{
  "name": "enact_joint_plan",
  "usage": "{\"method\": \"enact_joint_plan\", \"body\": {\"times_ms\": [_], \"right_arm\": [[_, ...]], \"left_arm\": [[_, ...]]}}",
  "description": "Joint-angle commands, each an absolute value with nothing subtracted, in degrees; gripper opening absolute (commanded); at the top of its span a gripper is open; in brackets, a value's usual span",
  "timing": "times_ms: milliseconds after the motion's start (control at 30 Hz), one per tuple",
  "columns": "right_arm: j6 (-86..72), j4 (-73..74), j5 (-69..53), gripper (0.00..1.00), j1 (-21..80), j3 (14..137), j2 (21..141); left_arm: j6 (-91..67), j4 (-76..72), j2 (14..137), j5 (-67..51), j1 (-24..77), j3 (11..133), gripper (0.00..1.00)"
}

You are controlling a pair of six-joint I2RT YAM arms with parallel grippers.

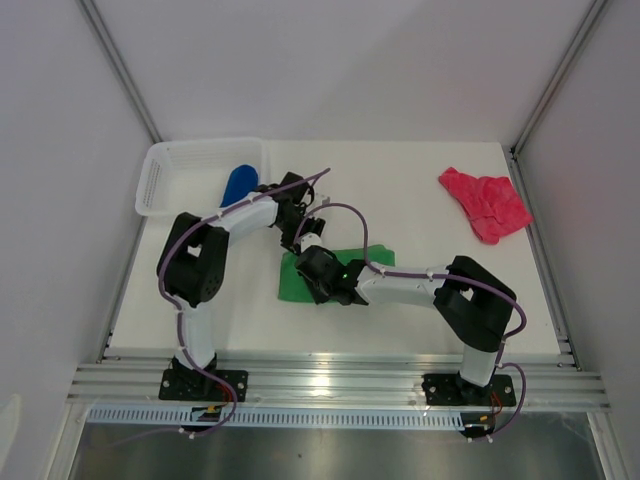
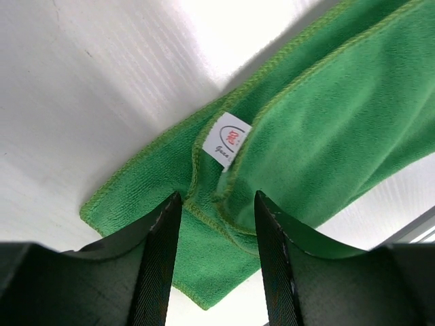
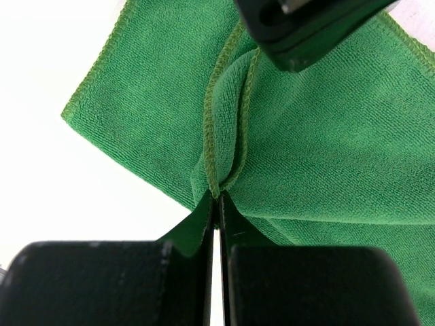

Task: Roll the towels
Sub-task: Fold the towel

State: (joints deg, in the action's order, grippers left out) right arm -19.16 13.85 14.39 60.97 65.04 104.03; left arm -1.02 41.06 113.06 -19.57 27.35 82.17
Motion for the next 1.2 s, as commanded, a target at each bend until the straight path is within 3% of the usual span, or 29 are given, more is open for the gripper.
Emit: {"method": "enact_joint_plan", "body": {"times_ms": [0,167,200,233,300,433,600,867,1167], "right_arm": [[-18.46,13.89,16.35,0.00,61.35,65.66,101.16],[-18.19,14.06,16.61,0.00,61.35,65.74,100.99],[-18.19,14.06,16.61,0.00,61.35,65.83,100.99],[-18.19,14.15,16.61,0.00,61.35,65.92,100.99],[-18.02,14.41,16.70,0.00,61.35,66.09,100.90],[-17.40,16.16,17.05,0.00,61.35,67.06,100.46],[-14.42,19.68,17.23,0.00,61.87,71.53,100.11],[-10.20,24.87,6.69,0.00,62.32,77.08,98.88],[-9.67,25.14,0.01,0.00,62.49,80.68,104.85]], "left_arm": [[-0.18,42.09,114.43,-18.37,27.42,84.02,0.50],[-0.18,42.10,115.57,-18.98,27.42,83.85,0.44],[-0.18,42.10,115.75,-18.98,27.42,84.28,0.40],[-0.18,42.01,115.84,-19.16,27.42,84.29,0.27],[-0.18,41.84,115.58,-19.16,27.42,84.46,0.11],[1.39,41.66,114.44,-18.63,27.42,85.25,0.01],[4.12,42.27,112.15,-16.44,27.33,86.31,0.01],[8.61,45.35,108.63,-15.56,26.90,86.23,0.01],[11.77,45.09,108.37,-13.18,25.23,84.46,0.01]]}}
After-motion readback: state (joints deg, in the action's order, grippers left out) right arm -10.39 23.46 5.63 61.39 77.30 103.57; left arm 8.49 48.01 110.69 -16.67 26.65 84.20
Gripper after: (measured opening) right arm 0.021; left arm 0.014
